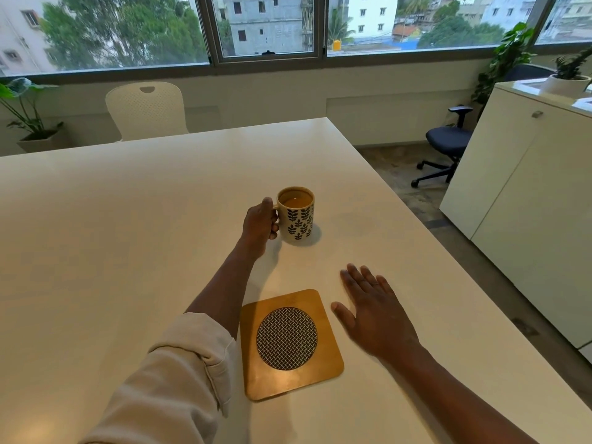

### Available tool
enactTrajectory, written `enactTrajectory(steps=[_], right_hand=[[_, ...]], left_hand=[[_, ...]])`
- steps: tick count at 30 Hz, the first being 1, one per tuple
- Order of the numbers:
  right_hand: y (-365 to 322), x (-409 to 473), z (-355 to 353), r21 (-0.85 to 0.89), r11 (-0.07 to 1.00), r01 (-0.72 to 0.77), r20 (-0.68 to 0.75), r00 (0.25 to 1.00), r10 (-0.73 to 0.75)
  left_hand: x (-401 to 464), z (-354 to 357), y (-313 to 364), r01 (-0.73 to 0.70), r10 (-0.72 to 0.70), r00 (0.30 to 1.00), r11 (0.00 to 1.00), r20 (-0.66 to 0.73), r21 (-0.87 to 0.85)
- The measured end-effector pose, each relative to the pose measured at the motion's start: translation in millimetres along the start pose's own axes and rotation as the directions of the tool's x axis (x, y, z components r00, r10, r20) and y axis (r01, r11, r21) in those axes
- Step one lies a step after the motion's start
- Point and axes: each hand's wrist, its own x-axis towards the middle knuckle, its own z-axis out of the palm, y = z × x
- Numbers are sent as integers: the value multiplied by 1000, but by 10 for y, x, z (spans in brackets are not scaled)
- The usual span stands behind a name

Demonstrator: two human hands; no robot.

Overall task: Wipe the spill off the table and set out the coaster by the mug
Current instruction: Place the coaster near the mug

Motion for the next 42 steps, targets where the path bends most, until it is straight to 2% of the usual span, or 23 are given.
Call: enactTrajectory(steps=[5, 9, 11, 18, 33, 42], right_hand=[[64, 3, 15, -9, 1000, -5, -6, 1000, 5], [108, 60, 50, 10, 999, -44, -17, 999, 44], [-72, -102, -9, -2, 998, 55, -16, 998, -55], [33, 22, 40, -24, 1000, 7, -18, 1000, -8], [-13, -24, 7, -26, 1000, 11, 4, 1000, -11], [-4, -11, 23, -29, 1000, 12, 10, 1000, -12]], left_hand=[[-54, -80, 195, -29, 28, 999, 999, -26, -44], [-144, -139, 328, -23, 23, 1000, 1000, -12, -16], [-591, -421, 480, -51, 50, 993, 999, -111, -10], [-877, -479, 526, -21, 19, 994, 1000, -106, -16], [-1858, -546, 207, -10, 7, 995, 999, -97, -32], [-2194, -524, -81, 57, -63, 993, 996, -104, -61]])
